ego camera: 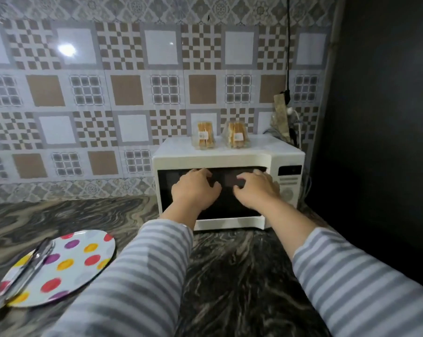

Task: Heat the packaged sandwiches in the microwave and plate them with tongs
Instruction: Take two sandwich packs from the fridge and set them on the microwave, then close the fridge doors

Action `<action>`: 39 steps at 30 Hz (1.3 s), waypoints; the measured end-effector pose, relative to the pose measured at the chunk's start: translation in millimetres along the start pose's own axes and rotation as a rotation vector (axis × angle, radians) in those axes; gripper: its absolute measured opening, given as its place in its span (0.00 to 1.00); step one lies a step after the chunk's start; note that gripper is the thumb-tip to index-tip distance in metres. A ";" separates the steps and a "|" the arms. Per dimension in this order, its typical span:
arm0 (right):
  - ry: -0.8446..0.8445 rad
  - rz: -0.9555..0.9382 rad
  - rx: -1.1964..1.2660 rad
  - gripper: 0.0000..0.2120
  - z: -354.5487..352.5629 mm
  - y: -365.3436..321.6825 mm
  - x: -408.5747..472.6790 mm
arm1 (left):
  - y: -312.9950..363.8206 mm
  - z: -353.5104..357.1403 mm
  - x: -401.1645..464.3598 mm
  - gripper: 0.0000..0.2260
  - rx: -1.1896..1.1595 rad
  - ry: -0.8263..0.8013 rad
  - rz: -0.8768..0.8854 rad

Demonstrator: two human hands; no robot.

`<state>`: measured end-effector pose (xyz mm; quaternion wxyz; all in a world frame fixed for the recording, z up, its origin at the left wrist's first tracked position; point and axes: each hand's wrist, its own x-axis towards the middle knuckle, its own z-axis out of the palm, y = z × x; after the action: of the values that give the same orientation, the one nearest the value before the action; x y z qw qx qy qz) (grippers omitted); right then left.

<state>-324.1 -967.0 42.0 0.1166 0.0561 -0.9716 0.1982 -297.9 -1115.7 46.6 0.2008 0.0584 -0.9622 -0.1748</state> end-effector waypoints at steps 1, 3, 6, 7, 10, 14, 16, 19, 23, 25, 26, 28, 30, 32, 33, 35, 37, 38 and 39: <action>-0.031 0.020 0.013 0.20 5.3 2.8 -20.4 | -1.9 3.9 -18.8 0.21 -0.009 -0.045 0.007; -0.089 0.064 0.033 0.19 15.4 10.2 -62.0 | -3.0 12.5 -57.5 0.19 -0.021 -0.145 0.011; -0.185 0.145 0.018 0.16 23.1 26.4 -120.6 | 0.9 27.1 -111.4 0.16 -0.030 -0.290 0.020; -0.213 0.166 0.014 0.16 24.3 33.7 -138.6 | 2.7 33.4 -127.0 0.15 -0.036 -0.326 0.036; -0.283 0.244 -0.001 0.18 22.8 61.6 -189.6 | 17.5 52.9 -170.2 0.14 -0.030 -0.444 0.095; -0.356 0.364 0.018 0.19 17.2 109.2 -252.7 | 54.8 75.7 -229.5 0.15 -0.030 -0.627 0.157; -0.412 0.425 0.037 0.14 17.4 138.3 -286.3 | 74.6 91.2 -259.9 0.18 -0.008 -0.730 0.215; -0.450 0.545 0.052 0.15 14.3 185.5 -342.9 | 106.8 116.6 -307.2 0.23 -0.016 -0.903 0.278; -0.433 0.671 0.048 0.18 -4.3 249.5 -419.7 | 167.8 146.9 -365.0 0.19 0.041 -0.990 0.444; -0.409 0.740 0.032 0.18 -21.8 283.1 -459.1 | 208.1 160.3 -395.7 0.19 0.033 -1.030 0.523; -0.402 0.771 0.030 0.18 -32.1 300.5 -478.9 | 230.0 166.6 -411.9 0.19 0.036 -1.033 0.559; -0.397 0.831 0.018 0.19 -54.1 334.4 -518.6 | 273.8 171.9 -448.9 0.20 0.036 -1.041 0.635; -0.372 0.905 -0.011 0.20 -77.4 366.4 -559.0 | 317.8 174.2 -489.1 0.19 -0.008 -1.081 0.718; -0.349 0.967 -0.019 0.21 -99.1 396.1 -598.2 | 359.9 178.2 -527.6 0.18 -0.038 -1.142 0.776; -0.342 0.997 -0.016 0.21 -108.8 410.9 -617.2 | 379.7 179.2 -545.7 0.18 -0.052 -1.167 0.790; -0.313 1.072 -0.014 0.20 -126.1 439.4 -652.6 | 413.7 184.8 -577.4 0.19 -0.106 -1.184 0.803; -0.279 1.142 -0.017 0.19 -140.2 465.1 -682.7 | 441.1 191.7 -602.1 0.20 -0.127 -1.193 0.829; -0.271 1.167 -0.013 0.19 -146.3 476.8 -695.2 | 453.9 195.9 -611.9 0.19 -0.126 -1.202 0.855; -0.266 1.186 -0.010 0.19 -151.5 488.7 -706.0 | 466.3 200.0 -619.6 0.18 -0.123 -1.214 0.870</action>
<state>313.3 -415.1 -180.1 -0.1356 -0.4709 -0.8444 0.2163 166.5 -505.4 -184.1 -0.3117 -0.4456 -0.8284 -0.1344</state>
